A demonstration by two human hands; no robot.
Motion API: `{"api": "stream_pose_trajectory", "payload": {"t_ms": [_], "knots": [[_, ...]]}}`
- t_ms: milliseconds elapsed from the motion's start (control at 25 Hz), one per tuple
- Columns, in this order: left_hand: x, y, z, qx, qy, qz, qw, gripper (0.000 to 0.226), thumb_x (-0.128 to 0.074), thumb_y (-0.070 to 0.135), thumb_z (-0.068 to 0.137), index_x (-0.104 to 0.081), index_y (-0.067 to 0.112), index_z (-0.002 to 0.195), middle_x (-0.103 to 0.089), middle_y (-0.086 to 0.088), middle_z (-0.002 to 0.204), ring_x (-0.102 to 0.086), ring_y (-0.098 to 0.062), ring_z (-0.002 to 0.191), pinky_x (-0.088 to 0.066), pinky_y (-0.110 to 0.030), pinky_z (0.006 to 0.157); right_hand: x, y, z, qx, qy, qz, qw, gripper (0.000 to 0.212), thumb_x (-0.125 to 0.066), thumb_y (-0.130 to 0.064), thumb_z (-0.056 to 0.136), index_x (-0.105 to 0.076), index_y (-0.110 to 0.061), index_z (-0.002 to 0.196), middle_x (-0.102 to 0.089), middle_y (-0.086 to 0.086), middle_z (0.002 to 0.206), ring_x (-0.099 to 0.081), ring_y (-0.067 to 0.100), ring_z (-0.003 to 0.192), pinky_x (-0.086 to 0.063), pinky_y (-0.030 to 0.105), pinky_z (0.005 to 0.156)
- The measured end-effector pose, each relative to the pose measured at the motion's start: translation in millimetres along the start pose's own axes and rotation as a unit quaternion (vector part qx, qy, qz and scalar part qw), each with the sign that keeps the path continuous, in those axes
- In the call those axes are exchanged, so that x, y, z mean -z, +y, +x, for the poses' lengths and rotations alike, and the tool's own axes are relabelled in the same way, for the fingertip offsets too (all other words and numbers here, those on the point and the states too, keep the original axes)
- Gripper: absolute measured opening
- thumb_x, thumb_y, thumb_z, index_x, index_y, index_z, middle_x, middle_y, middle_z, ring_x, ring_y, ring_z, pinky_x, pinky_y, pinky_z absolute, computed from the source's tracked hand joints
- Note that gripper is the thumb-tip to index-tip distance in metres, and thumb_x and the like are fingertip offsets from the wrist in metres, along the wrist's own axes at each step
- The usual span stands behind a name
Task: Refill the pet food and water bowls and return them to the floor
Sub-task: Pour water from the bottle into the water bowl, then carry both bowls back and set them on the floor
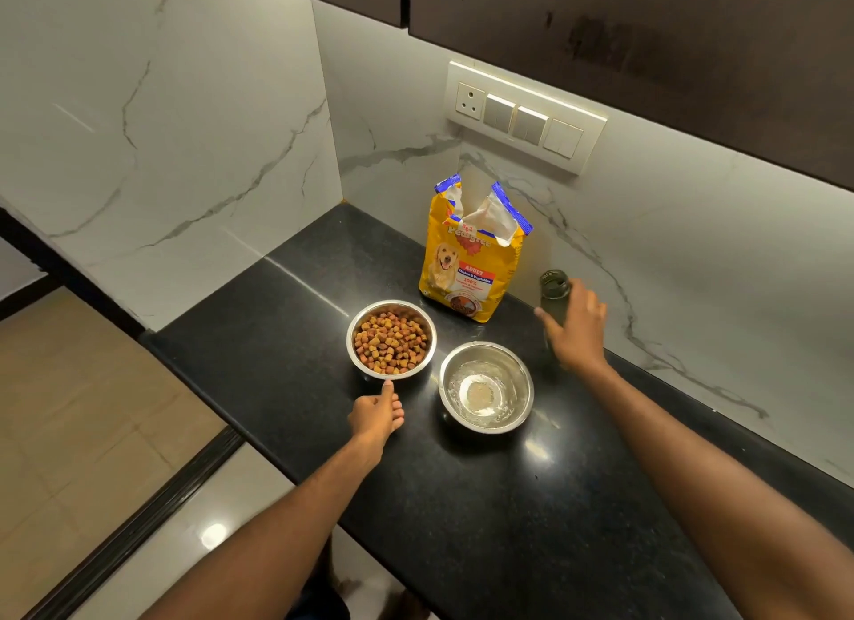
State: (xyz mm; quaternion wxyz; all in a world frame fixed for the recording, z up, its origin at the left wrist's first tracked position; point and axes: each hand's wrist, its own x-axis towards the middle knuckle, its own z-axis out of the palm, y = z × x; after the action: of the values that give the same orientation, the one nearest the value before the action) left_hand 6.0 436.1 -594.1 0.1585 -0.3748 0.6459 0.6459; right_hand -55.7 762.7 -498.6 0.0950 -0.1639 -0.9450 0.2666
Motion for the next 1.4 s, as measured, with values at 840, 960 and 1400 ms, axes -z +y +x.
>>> {"api": "stream_pose_trajectory", "payload": {"t_ms": [840,960,1400], "knots": [[31.2,30.1,35.4,-0.052,-0.02,0.057,0.997,0.041,-0.061,0.038,0.106,-0.069,0.004,0.127,-0.075,-0.014,0.117,-0.075,-0.024,0.104,-0.065,-0.041,0.09,-12.9,25.6,-2.8,-0.085,0.01,0.193,0.978,0.093,-0.096,-0.038,0.075,-0.041,-0.025,0.149,-0.062,0.009,0.148,-0.059,0.027,0.135,-0.052,0.043,0.111],[31.9,37.9,40.2,-0.057,-0.029,0.078,0.995,0.032,-0.061,0.038,0.106,-0.071,0.01,0.117,-0.074,-0.015,0.122,-0.074,-0.023,0.104,-0.065,-0.042,0.092,-9.5,30.5,-21.1,-0.098,0.018,0.169,0.981,0.098,-0.095,-0.042,0.076,-0.04,-0.021,0.154,-0.054,0.009,0.154,-0.055,0.025,0.137,-0.05,0.044,0.114],[23.0,29.1,46.1,-0.051,-0.06,-0.007,0.997,0.041,-0.059,0.028,0.108,-0.064,0.003,0.14,-0.068,-0.009,0.124,-0.066,-0.031,0.127,-0.057,-0.045,0.109,-64.0,56.5,-134.3,-0.261,-0.185,0.264,0.91,0.042,-0.057,-0.049,0.107,-0.078,-0.012,0.106,-0.081,0.013,0.091,-0.078,0.018,0.072,-0.067,0.042,0.076]]}}
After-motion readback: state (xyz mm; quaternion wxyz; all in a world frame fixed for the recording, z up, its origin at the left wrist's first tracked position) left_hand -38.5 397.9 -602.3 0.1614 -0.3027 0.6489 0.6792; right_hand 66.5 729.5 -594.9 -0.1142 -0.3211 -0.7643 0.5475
